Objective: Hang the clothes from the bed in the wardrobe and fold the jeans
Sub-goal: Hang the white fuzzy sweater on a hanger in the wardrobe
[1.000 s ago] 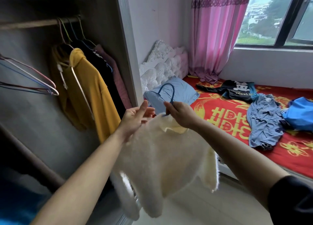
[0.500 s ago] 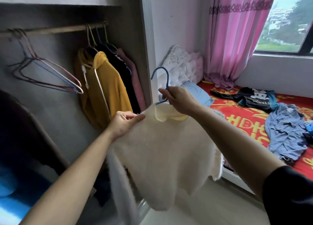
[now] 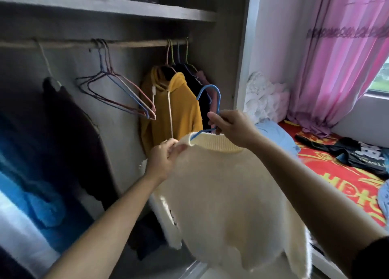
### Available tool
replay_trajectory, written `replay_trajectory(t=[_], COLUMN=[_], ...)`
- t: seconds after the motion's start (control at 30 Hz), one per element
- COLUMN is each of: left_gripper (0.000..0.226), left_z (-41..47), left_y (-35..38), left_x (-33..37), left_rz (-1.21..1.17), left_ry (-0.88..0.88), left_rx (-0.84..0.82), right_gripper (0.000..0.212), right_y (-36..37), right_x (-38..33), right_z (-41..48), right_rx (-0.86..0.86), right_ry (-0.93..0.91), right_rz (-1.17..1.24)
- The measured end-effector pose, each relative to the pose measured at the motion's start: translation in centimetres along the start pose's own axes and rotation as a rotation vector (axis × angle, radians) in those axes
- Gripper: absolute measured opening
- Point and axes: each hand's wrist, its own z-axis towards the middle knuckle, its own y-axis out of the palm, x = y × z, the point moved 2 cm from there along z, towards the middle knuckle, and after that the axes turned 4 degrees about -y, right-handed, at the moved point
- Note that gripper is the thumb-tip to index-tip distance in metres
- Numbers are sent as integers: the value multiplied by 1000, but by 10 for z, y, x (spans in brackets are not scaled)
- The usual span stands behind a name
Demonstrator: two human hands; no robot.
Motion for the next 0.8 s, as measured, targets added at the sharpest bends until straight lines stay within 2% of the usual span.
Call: replay_trajectory(t=[0.07, 0.13, 0.23, 0.27, 0.37, 0.5, 0.53, 0.67, 0.7, 0.8], left_gripper=[41, 35, 30, 31, 36, 48, 47, 41, 44, 74], left_z=[2, 7, 19, 22, 30, 46, 53, 100, 114, 151], left_y=[-15, -33, -61, -67, -77, -78, -79, -82, -81, -71], left_x=[-10, -21, -42, -50, -67, -82, -84, -72, -69, -67], left_rz=[37, 49, 32, 20, -8, -79, -46, 312, 407, 704], left_ry=[33, 12, -30, -39, -48, -170, -151, 136, 187, 219], left_rx=[128, 215, 296, 295, 202, 27, 53, 298, 300, 197], right_gripper=[41, 39, 23, 20, 27, 30, 32, 37, 36, 32], right_y=[3, 4, 6, 8, 19, 34, 37, 49, 52, 61], right_x=[-4, -4, -5, -8, -19, -11, -6, 16, 21, 37], right_z=[3, 6, 14, 17, 23, 23, 23, 26, 28, 42], right_rx=[-63, -124, -202, -231, -305, -285, -278, -308, -307, -272], right_ry=[-49, -63, -32, -36, -36, 22, 39, 69, 70, 79], right_rz=[25, -64, -31, 4, 82, 89, 90, 75, 70, 30])
